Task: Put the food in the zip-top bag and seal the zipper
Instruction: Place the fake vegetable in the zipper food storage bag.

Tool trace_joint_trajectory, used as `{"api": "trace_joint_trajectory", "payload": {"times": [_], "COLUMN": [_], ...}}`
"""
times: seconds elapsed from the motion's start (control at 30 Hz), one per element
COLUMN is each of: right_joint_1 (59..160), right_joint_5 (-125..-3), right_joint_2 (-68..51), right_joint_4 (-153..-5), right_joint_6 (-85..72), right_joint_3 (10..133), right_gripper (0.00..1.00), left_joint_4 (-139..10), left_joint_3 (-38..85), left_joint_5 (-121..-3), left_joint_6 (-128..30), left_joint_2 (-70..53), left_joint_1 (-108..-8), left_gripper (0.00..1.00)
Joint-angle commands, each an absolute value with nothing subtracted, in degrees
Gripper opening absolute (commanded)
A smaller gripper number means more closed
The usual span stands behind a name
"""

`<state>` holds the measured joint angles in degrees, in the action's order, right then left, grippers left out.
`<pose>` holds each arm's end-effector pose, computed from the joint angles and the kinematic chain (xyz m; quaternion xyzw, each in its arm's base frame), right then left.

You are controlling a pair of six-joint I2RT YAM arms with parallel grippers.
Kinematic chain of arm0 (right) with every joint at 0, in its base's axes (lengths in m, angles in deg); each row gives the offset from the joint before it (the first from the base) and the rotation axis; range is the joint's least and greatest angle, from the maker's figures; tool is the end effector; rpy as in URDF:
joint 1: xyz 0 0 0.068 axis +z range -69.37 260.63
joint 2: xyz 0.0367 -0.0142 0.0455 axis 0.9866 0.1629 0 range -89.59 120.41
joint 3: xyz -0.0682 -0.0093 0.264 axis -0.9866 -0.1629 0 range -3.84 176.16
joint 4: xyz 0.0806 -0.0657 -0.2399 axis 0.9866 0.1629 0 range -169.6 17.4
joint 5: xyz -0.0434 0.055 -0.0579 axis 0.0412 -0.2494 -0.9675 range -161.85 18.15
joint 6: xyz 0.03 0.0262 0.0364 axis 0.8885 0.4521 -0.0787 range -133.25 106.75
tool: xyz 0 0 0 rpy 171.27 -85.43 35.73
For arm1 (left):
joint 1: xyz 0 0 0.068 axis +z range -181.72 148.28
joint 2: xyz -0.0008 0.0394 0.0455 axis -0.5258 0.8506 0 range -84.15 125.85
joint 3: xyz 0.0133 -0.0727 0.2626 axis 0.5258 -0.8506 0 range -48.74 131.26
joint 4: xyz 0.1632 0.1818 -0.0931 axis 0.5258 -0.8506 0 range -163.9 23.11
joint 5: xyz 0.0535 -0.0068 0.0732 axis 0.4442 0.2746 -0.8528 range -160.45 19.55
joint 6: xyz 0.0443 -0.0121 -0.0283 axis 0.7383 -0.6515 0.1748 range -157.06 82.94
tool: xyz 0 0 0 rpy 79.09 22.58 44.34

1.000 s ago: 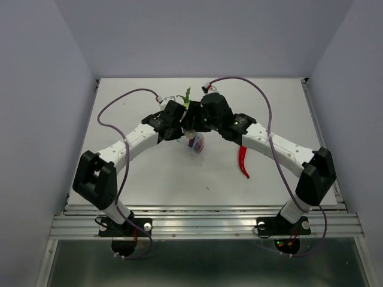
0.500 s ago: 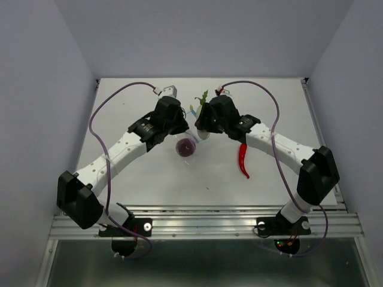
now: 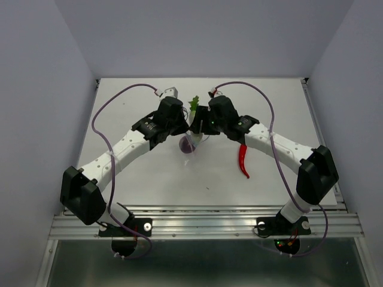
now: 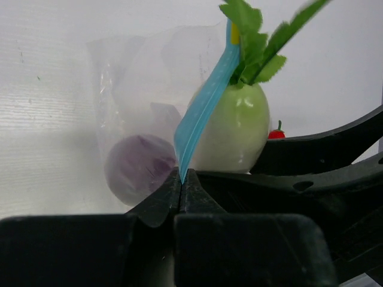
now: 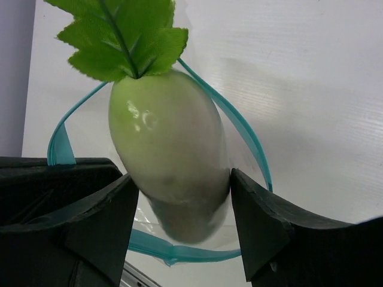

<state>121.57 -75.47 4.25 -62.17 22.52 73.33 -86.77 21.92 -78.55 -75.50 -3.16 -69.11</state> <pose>0.2886 0.2475 0.3026 -0.0251 0.8827 0.2688 0.3846 0.2612 -0.1933 0.3343 -0.0431 0.8644 -0.2572 0.4299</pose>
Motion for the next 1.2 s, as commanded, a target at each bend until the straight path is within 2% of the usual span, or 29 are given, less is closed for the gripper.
{"api": "trace_joint_trajectory", "payload": {"times": [0.0, 0.23, 0.43, 0.53, 0.8, 0.9, 0.97, 1.1, 1.17], "right_joint_1": [121.9, 122.5, 122.5, 122.5, 122.5, 122.5, 122.5, 122.5, 122.5], "right_joint_5": [-72.3, -69.9, -74.6, -79.4, -80.4, -79.7, -79.3, -79.7, -80.6], "right_joint_2": [4.1, 2.7, 0.3, 0.6, 4.9, 7.3, 8.5, 9.0, 8.8], "right_joint_4": [-64.9, -64.7, -64.7, -64.7, -66.2, -66.3, -66.3, -65.4, -64.8], "right_joint_6": [19.8, 18.9, 19.2, 19.0, 18.2, 18.2, 18.6, 19.4, 19.4], "right_joint_3": [72.5, 69.1, 69.2, 70.3, 77.1, 79.5, 80.1, 79.1, 77.6], "right_gripper": [0.69, 0.74, 0.72, 0.73, 0.73, 0.65, 0.54, 0.46, 0.39], "left_joint_4": [-85.0, -84.2, -84.3, -83.6, -81.8, -81.0, -80.7, -79.4, -78.4], "left_joint_3": [23.2, 23.0, 22.9, 22.2, 20.2, 19.7, 19.4, 18.2, 17.3], "left_joint_5": [-79.9, -80.6, -80.1, -78.9, -76.6, -75.6, -75.6, -75.5, -75.5], "left_joint_6": [-76.6, -77.7, -77.3, -77.1, -77.2, -77.3, -77.6, -77.9, -78.2], "left_joint_2": [-2.7, -2.0, -1.9, -2.1, -2.8, -2.6, -2.5, -3.1, -3.6], "left_joint_1": [-69.0, -68.9, -68.9, -68.9, -69.1, -69.4, -69.5, -69.6, -69.6], "left_gripper": [0.0, 0.0, 0.0, 0.0, 0.0, 0.0, 0.0, 0.0, 0.0]}}
